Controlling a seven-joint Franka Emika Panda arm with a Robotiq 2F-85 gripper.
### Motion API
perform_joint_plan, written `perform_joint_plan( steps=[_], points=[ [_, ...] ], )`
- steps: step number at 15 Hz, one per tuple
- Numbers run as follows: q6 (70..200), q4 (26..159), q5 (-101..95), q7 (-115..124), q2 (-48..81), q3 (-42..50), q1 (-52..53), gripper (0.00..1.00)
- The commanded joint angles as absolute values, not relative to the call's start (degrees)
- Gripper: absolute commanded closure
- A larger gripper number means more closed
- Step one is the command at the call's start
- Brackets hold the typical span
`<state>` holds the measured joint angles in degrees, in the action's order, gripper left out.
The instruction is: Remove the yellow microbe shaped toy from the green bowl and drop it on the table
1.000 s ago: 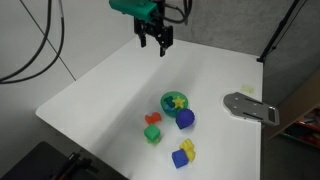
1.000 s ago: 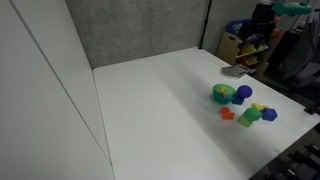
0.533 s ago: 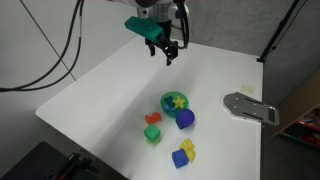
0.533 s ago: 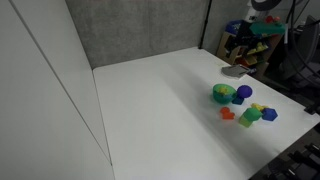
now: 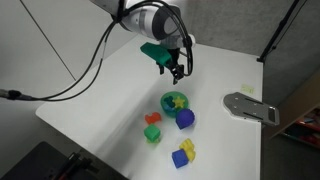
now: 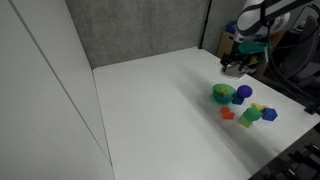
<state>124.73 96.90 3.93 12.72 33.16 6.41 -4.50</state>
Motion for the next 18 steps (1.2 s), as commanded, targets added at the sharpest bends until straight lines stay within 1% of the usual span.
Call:
perform_joint_plan(
  steps=[1,5,6,12,13,18],
  points=[
    [122.83,91.11,4.71,14.61,39.12,6.86,-5.5,0.0],
    [121.33,88.1,5.46,14.92,42.76,6.69,-6.57,0.0],
    [124.12,91.67,4.08,13.98,40.98,6.99,-5.89,0.0],
    [124.06,91.36,4.12,13.99,41.68,7.0,-5.86,0.0],
    [126.9,92.08,2.96,15.55,41.58,7.86,-4.74,0.0],
    [131.79,90.07,2.74,14.96,45.5,7.62,-4.26,0.0]
  ],
)
